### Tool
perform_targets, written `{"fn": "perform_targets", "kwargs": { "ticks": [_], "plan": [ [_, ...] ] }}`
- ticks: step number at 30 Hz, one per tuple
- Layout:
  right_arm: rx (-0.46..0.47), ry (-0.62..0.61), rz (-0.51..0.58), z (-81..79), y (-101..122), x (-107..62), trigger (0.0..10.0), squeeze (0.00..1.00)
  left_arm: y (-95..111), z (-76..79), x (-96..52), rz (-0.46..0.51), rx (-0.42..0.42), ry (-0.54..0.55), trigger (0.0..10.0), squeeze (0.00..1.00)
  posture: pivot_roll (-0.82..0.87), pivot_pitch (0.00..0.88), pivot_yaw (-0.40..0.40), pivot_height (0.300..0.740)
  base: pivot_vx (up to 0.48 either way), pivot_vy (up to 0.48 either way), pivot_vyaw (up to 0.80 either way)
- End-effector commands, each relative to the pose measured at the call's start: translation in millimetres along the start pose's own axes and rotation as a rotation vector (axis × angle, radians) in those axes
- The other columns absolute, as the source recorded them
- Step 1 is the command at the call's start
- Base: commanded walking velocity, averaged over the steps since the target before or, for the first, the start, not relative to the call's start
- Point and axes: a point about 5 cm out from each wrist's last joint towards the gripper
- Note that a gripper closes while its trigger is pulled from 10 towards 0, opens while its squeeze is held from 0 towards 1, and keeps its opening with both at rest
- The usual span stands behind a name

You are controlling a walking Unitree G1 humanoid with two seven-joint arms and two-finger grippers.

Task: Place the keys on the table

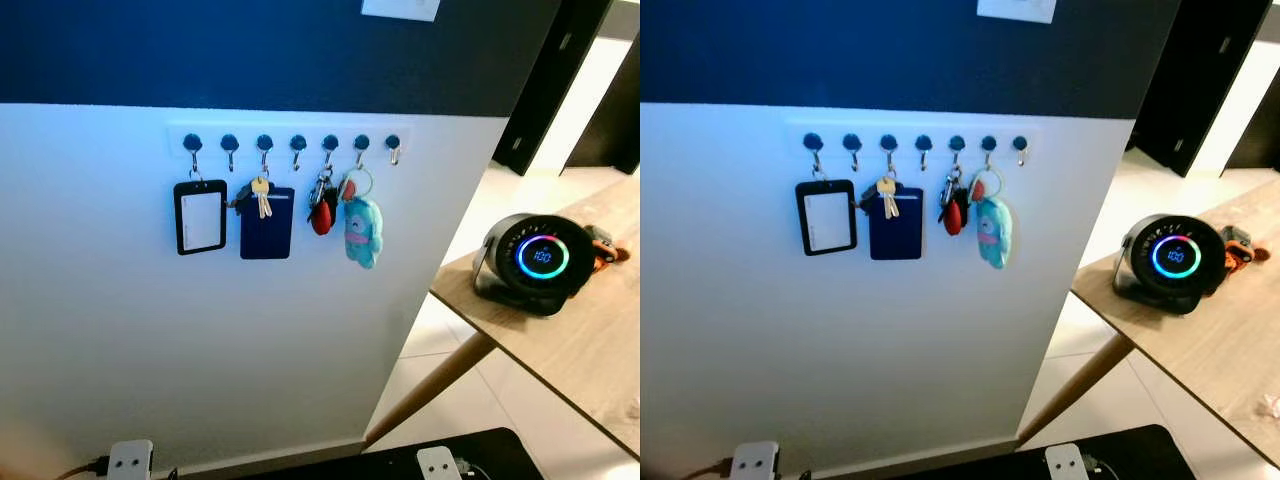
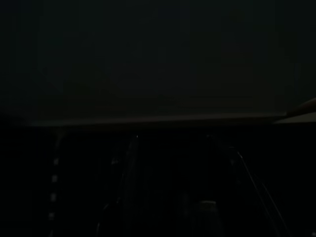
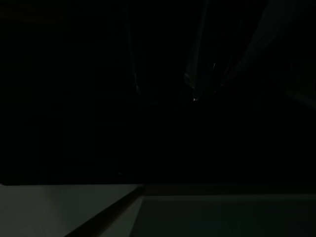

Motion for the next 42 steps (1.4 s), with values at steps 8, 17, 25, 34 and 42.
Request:
{"fn": "perform_targets", "kwargs": {
  "ticks": [8,17,25,34,42],
  "plan": [
    [0.015,-0.008,0.010,1.4,2.4,0.5,10.0,0.00,5.0,1.5,5.4,-0.007,0.071,0.030,10.0,0.00,0.13,0.053,-0.066,0.740,0.000,-0.104,0.00],
    [0.006,-0.004,0.011,1.8,3.3,0.8,10.0,0.00,2.0,-2.9,3.7,-0.021,0.061,0.063,10.0,0.00,0.14,0.045,-0.071,0.740,0.000,-0.419,0.00],
    [-0.018,0.015,0.011,1.8,7.7,2.5,10.0,0.00,0.6,-0.8,5.1,-0.034,0.022,0.044,10.0,0.00,0.13,0.035,-0.077,0.740,0.000,0.000,0.00],
    [-0.050,0.053,0.025,-3.9,12.9,4.4,10.0,0.00,-0.9,3.4,8.9,-0.068,0.070,0.010,10.0,0.00,0.13,0.023,-0.071,0.740,0.000,0.000,0.36],
    [-0.047,0.058,0.021,-5.8,9.6,3.4,10.0,0.00,-0.9,6.0,11.3,-0.082,0.051,-0.018,10.0,0.00,0.13,0.023,-0.069,0.740,0.000,0.000,0.80]
  ]
}}
Point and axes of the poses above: a point about 5 cm out from each wrist's last joint towards the gripper, its own x axis pointing out of the wrist towards the gripper, its own y axis along the axis of the wrist's last joint, z = x × y, and after that the axes turned 2 degrees about x, right-handed
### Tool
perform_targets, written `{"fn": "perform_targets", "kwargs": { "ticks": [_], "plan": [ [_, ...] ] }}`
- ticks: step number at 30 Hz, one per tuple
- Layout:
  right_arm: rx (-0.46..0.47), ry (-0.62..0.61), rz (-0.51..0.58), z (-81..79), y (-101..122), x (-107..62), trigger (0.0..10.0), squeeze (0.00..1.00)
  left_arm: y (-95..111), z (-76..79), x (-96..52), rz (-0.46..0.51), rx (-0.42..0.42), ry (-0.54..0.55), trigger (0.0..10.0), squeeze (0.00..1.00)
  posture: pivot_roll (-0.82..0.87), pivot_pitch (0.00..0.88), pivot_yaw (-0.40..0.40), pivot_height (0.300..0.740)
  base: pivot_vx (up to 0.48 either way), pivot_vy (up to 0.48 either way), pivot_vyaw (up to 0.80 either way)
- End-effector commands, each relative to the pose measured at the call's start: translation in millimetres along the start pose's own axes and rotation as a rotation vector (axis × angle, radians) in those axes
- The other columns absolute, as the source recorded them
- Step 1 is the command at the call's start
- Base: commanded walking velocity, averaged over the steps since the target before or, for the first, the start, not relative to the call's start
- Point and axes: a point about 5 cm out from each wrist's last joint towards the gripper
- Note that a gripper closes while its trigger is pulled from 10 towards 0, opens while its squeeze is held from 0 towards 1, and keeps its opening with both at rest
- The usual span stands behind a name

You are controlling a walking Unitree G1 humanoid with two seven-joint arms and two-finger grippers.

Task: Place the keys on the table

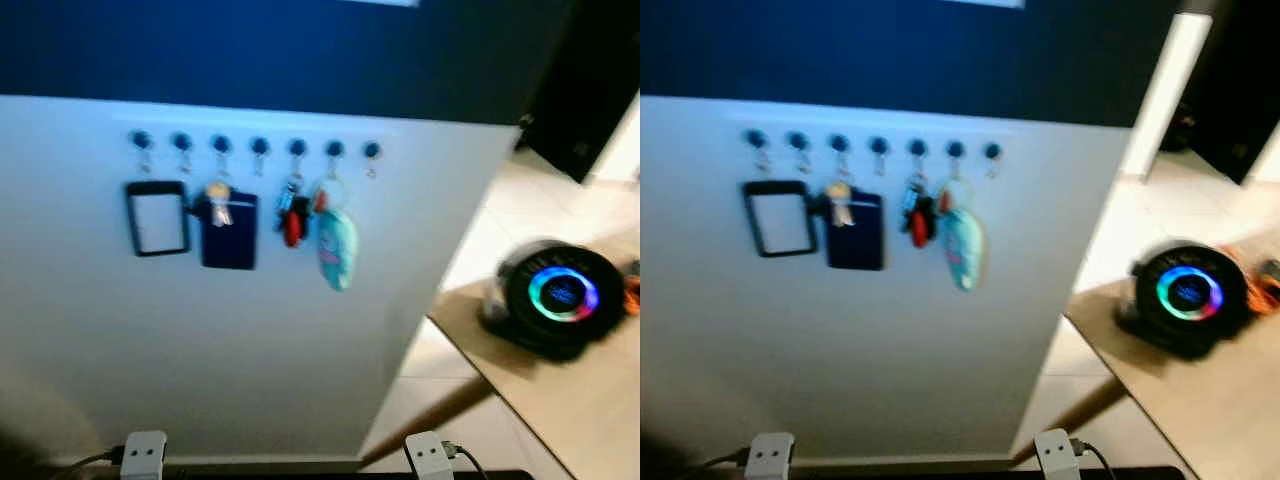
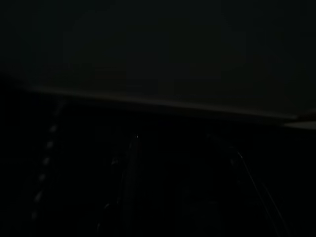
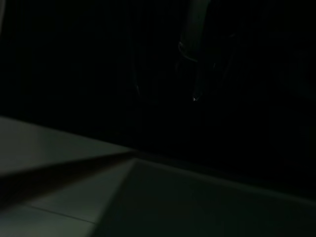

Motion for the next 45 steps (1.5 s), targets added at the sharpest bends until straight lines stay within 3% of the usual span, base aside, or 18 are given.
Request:
{"fn": "perform_targets", "kwargs": {
  "ticks": [1,17,23,31,41,45],
  "plan": [
    [-0.006,-0.002,-0.019,1.3,-7.0,-2.6,10.0,0.00,-3.8,-0.1,-1.4,-0.017,0.013,-0.008,10.0,0.00,0.13,0.023,-0.069,0.740,0.000,0.000,0.80],
    [-0.007,-0.007,-0.021,1.9,-9.7,-3.9,10.0,0.00,-8.1,-0.9,-1.7,-0.044,0.029,-0.018,10.0,0.00,0.14,0.032,-0.068,0.740,0.000,0.000,0.80],
    [0.024,-0.032,-0.015,6.2,-7.6,-3.6,10.0,0.00,-4.7,1.2,0.9,-0.032,0.062,-0.012,10.0,0.00,0.13,0.039,-0.073,0.740,0.000,0.000,0.00],
    [0.034,-0.045,-0.012,9.5,-7.2,-4.0,10.0,0.00,-5.0,2.9,4.2,-0.069,0.090,-0.009,10.0,0.00,0.12,0.045,-0.066,0.740,0.000,-0.424,0.00],
    [0.041,-0.052,-0.023,10.1,-11.0,-5.3,10.0,0.00,-6.1,3.1,3.9,-0.072,0.064,-0.018,10.0,0.00,0.12,0.051,-0.067,0.740,0.000,0.000,0.00],
    [0.046,-0.054,-0.025,9.8,-11.5,-5.4,10.0,0.00,-7.2,1.8,2.9,-0.078,0.092,-0.026,10.0,0.00,0.12,0.051,-0.068,0.740,0.000,0.000,0.00]
  ]
}}
Point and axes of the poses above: a point about 5 cm out from each wrist's last joint towards the gripper, its own x axis pointing out of the wrist towards the gripper, its own y axis along the axis of the wrist's last joint, z = x × y, and after that the axes turned 2 degrees about x, right-handed
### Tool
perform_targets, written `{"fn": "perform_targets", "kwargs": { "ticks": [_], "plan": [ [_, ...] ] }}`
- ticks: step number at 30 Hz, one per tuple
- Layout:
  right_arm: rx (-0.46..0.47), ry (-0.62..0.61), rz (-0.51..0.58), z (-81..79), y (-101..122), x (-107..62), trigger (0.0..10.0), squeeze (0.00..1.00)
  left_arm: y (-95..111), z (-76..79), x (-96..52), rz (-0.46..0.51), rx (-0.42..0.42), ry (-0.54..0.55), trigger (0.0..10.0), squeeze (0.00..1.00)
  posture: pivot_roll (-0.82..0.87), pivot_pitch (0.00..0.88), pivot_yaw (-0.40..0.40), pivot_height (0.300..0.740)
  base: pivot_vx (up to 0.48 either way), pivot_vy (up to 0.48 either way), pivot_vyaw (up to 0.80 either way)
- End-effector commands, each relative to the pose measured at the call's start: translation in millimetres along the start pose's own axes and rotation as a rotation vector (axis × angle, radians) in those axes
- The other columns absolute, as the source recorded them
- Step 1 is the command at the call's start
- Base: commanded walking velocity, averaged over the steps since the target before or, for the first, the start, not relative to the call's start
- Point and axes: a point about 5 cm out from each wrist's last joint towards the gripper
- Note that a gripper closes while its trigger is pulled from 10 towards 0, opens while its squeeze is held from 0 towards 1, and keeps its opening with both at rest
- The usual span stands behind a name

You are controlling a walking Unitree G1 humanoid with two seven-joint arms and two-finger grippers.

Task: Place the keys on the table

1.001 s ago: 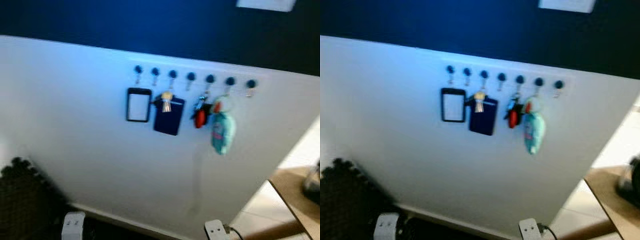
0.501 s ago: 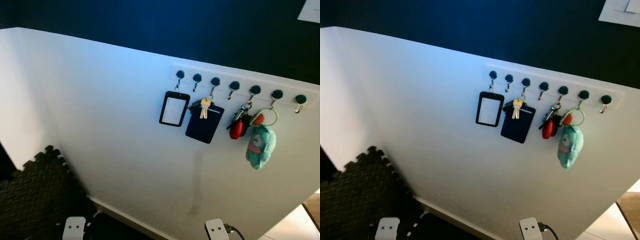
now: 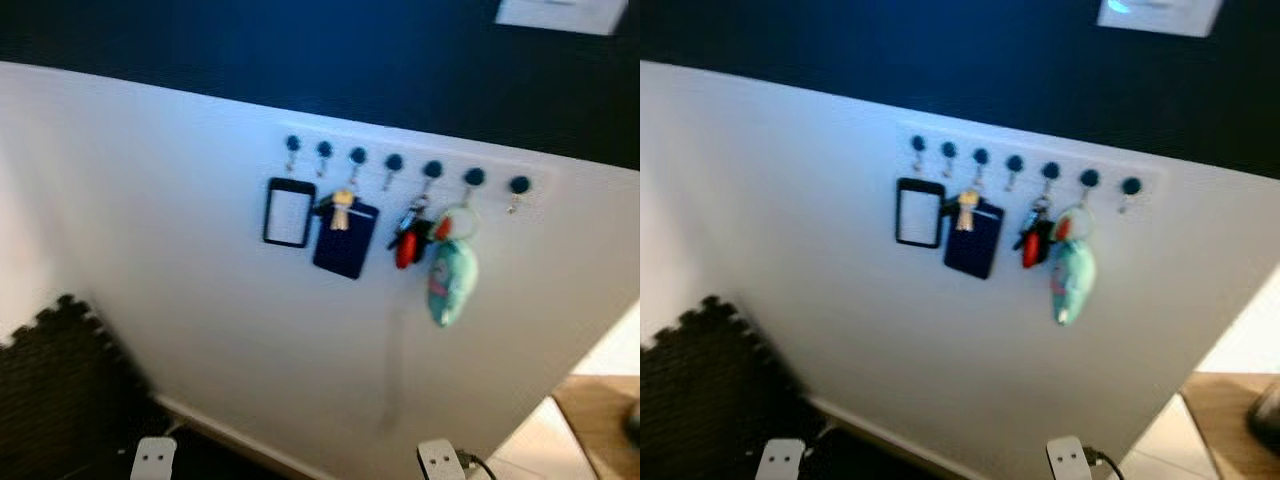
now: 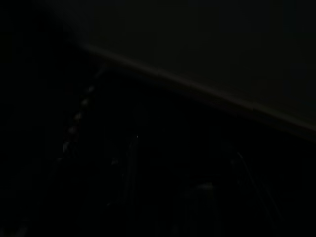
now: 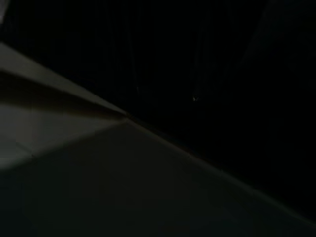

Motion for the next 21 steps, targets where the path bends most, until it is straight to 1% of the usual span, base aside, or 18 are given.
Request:
{"fn": "perform_targets", "kwargs": {
  "ticks": [1,3,4,6,8,10,11,13,14,15,16,17,19,21],
  "plan": [
    [0.021,-0.003,-0.004,-1.9,-0.1,0.5,10.0,0.00,-3.5,-0.9,-1.6,-0.017,0.023,-0.010,10.0,0.00,0.12,0.051,-0.068,0.740,0.000,0.000,0.00],
    [0.024,-0.004,-0.001,-1.9,0.2,0.6,10.0,0.00,-3.1,-0.9,-1.8,-0.011,0.024,-0.012,10.0,0.00,0.12,0.051,-0.068,0.740,0.000,0.000,0.00],
    [0.039,0.004,0.025,-2.9,5.3,1.8,10.0,0.00,0.7,-0.2,-1.7,0.023,0.043,-0.028,10.0,0.00,0.11,0.052,-0.067,0.740,0.000,0.000,0.00],
    [0.058,0.037,0.076,-5.6,14.0,3.3,10.0,0.00,5.9,3.5,-1.5,0.063,0.076,-0.085,10.0,0.00,0.11,0.055,-0.066,0.740,0.000,0.000,0.00],
    [0.073,0.075,0.125,-7.8,22.6,4.4,10.0,0.00,9.9,5.7,-1.9,0.092,0.091,-0.137,10.0,0.00,0.11,0.057,-0.066,0.740,0.000,0.000,0.00],
    [0.093,0.126,0.179,-10.1,33.0,5.5,10.0,0.00,17.3,8.4,-3.7,0.156,0.073,-0.219,10.0,0.00,0.11,0.059,-0.067,0.740,0.000,0.000,0.00],
    [0.112,0.186,0.230,-13.7,42.8,6.0,10.0,0.00,25.5,8.9,-5.1,0.216,0.070,-0.256,10.0,0.00,0.11,0.062,-0.067,0.740,0.000,0.000,0.00],
    [0.112,0.186,0.230,-13.7,42.8,6.0,10.0,0.00,25.5,8.9,-5.1,0.216,0.070,-0.256,10.0,0.00,0.11,0.062,-0.067,0.740,0.000,0.000,0.00],
    [0.111,0.291,0.334,-19.0,62.1,5.1,10.0,0.00,40.8,11.6,-8.4,0.315,0.069,-0.323,10.0,0.00,0.11,0.065,-0.069,0.740,0.000,0.000,0.00],
    [0.111,0.291,0.334,-19.0,62.1,5.1,10.0,0.00,40.8,11.6,-8.4,0.315,0.069,-0.323,10.0,0.00,0.11,0.065,-0.069,0.740,0.000,0.000,0.00],
    [0.084,0.318,0.392,-18.9,73.4,4.1,10.0,0.00,49.6,14.4,-10.7,0.366,0.086,-0.359,10.0,0.00,0.11,0.065,-0.068,0.740,0.000,0.000,0.00],
    [0.074,0.315,0.406,-17.9,76.3,4.0,10.0,0.00,51.9,15.5,-11.4,0.378,0.094,-0.368,10.0,0.00,0.11,0.065,-0.068,0.740,0.000,0.000,0.00],
    [0.079,0.322,0.427,-17.7,80.3,3.6,10.0,0.00,54.3,17.5,-12.6,0.395,0.108,-0.381,10.0,0.00,0.11,0.065,-0.068,0.740,0.000,0.000,0.00],
    [0.102,0.363,0.484,-19.4,88.2,1.3,10.0,0.00,59.1,21.9,-15.9,0.431,0.135,-0.419,10.0,0.00,0.11,0.065,-0.071,0.740,0.000,0.000,0.00]
  ]
}}
Point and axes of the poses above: a point about 5 cm out from each wrist's last joint towards the gripper, its own x axis pointing out of the wrist towards the gripper, its own y axis along the axis of the wrist's last joint, z = x × y, and after that the axes turned 2 degrees about x, right-handed
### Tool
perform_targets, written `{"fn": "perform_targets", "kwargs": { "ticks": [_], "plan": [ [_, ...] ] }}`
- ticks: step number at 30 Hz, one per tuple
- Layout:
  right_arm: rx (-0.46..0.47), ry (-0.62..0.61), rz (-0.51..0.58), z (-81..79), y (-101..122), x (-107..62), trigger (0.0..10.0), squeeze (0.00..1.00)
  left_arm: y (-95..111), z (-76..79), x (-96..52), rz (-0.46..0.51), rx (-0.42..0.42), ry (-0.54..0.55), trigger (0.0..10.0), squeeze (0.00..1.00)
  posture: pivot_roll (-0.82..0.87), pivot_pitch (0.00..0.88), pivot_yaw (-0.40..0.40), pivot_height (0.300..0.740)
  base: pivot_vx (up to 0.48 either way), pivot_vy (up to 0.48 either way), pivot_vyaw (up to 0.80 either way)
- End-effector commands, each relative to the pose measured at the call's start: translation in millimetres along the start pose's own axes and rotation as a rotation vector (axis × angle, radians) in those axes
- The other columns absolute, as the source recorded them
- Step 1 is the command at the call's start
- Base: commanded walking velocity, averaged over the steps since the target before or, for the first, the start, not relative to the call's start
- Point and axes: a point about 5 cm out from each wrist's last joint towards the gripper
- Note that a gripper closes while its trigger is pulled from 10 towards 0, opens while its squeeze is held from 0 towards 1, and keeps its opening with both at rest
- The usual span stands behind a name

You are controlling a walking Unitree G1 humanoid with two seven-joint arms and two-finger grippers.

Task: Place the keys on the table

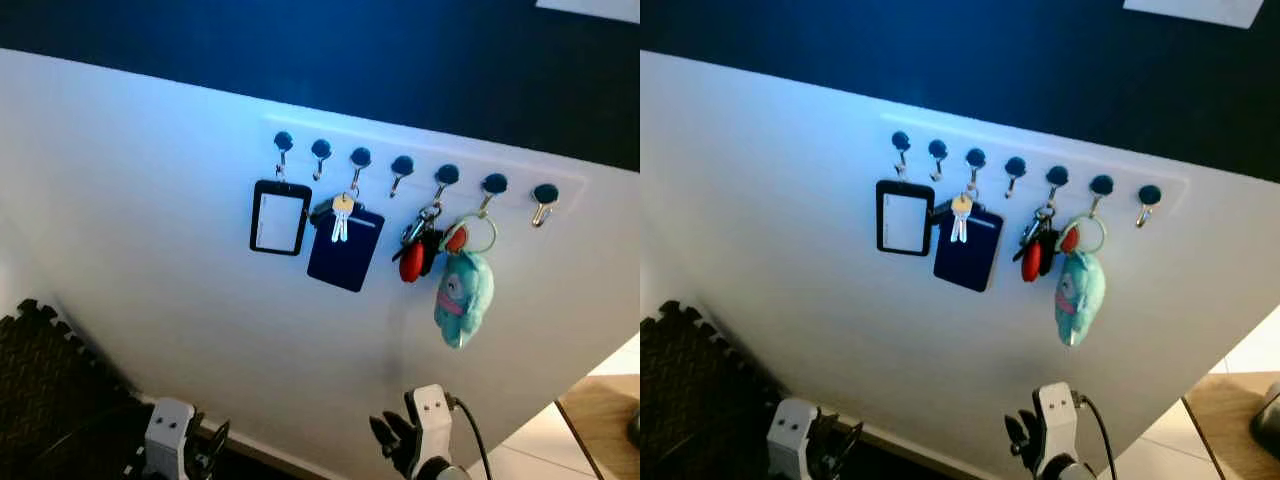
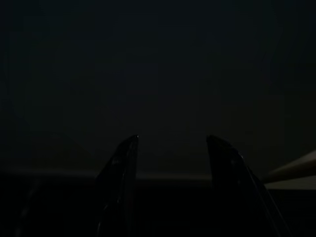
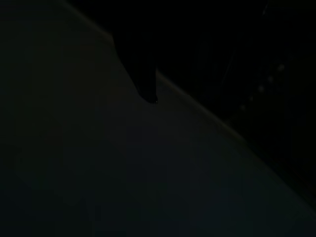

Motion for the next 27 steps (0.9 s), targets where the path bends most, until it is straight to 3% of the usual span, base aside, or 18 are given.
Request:
{"fn": "perform_targets", "kwargs": {
  "ticks": [1,6,9,10,11,13,14,17,18,19,27],
  "plan": [
    [0.021,0.027,0.068,-1.2,5.9,-1.6,10.0,0.00,2.8,2.4,-3.7,0.019,0.028,-0.045,10.0,0.00,0.11,0.065,-0.072,0.740,0.000,0.000,0.00],
    [0.137,0.148,0.174,-7.4,16.9,-7.7,10.0,0.00,13.0,4.7,-5.9,0.072,0.030,-0.081,10.0,0.00,0.11,0.066,-0.070,0.740,0.000,0.000,0.00],
    [0.103,0.138,0.139,-4.6,11.2,-12.2,10.0,0.00,11.5,4.0,-6.8,0.052,0.026,-0.064,10.0,0.00,0.11,0.066,-0.068,0.740,0.000,0.000,0.00],
    [-0.010,-0.017,-0.048,6.3,-11.7,-15.3,10.0,0.00,-7.7,-6.3,-6.1,-0.070,-0.031,0.068,10.0,0.00,0.09,0.066,-0.063,0.740,0.000,0.000,0.00],
    [-0.067,-0.091,-0.120,11.6,-19.8,-18.0,10.0,0.00,-16.3,-10.0,-6.8,-0.126,-0.060,0.125,10.0,0.00,0.09,0.066,-0.063,0.740,0.000,0.000,0.00],
    [-0.067,-0.091,-0.120,11.6,-19.8,-18.0,10.0,0.00,-16.3,-10.0,-6.8,-0.126,-0.060,0.125,10.0,0.00,0.09,0.066,-0.063,0.740,0.000,0.000,0.00],
    [-0.071,-0.146,-0.175,15.5,-27.9,-21.5,10.0,0.00,-24.8,-13.1,-8.8,-0.180,-0.085,0.178,10.0,0.00,0.09,0.065,-0.061,0.740,0.000,0.000,0.00],
    [-0.012,-0.310,-0.413,21.8,-61.3,-40.2,10.0,0.00,-58.2,-19.8,-27.7,-0.431,-0.144,0.345,10.0,0.00,0.09,0.062,-0.060,0.740,0.000,0.000,0.00],
    [0.011,-0.350,-0.496,18.6,-76.0,-50.6,10.0,0.00,-71.5,-21.0,-41.2,-0.547,-0.118,0.410,10.0,0.00,0.08,0.064,-0.061,0.740,0.000,0.000,0.00],
    [0.015,-0.355,-0.512,17.6,-79.0,-52.8,10.0,0.00,-74.1,-21.2,-44.2,-0.572,-0.108,0.423,10.0,0.00,0.08,0.064,-0.061,0.740,0.000,0.000,0.00],
    [-0.008,-0.376,-0.522,15.9,-83.7,-56.6,10.0,0.00,-68.6,-14.5,-33.5,-0.505,-0.163,0.414,10.0,0.00,0.09,0.054,-0.060,0.740,0.000,0.000,0.00]
  ]
}}
Point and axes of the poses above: a point about 5 cm out from each wrist's last joint towards the gripper, its own x axis pointing out of the wrist towards the gripper, its own y axis along the axis of the wrist's last joint, z = x × y, and after that the axes turned 2 degrees about x, right-handed
